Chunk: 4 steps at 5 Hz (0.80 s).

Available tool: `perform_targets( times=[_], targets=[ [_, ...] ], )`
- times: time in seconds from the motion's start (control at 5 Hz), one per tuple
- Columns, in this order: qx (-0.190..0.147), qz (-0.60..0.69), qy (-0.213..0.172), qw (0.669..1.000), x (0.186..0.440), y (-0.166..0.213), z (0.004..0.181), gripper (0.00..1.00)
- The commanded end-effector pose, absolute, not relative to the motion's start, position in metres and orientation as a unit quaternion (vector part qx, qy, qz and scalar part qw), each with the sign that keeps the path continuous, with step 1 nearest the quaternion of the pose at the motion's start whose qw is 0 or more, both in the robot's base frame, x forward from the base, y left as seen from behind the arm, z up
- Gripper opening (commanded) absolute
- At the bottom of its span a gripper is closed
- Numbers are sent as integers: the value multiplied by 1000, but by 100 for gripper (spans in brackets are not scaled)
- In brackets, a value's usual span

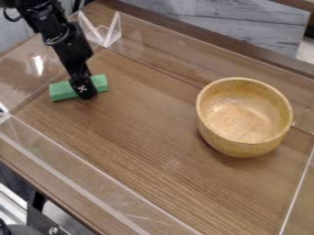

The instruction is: Put the green block in the brown bowl

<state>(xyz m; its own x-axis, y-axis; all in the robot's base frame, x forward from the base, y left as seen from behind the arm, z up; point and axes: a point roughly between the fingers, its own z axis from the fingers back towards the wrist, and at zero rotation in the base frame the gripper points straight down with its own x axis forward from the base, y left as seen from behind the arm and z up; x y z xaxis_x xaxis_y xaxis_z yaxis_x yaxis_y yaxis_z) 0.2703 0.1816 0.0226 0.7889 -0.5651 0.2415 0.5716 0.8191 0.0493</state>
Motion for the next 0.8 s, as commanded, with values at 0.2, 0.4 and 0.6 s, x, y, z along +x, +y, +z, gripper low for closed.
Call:
perform_targets(
  times=[0.2, 0.4, 0.6],
  targets=[
    [-1, -291, -129, 948, 279, 186, 35, 0],
    [-6, -283, -123, 951, 279, 185, 37, 0],
    [-13, -273, -116, 955, 279, 183, 39, 0]
  ],
)
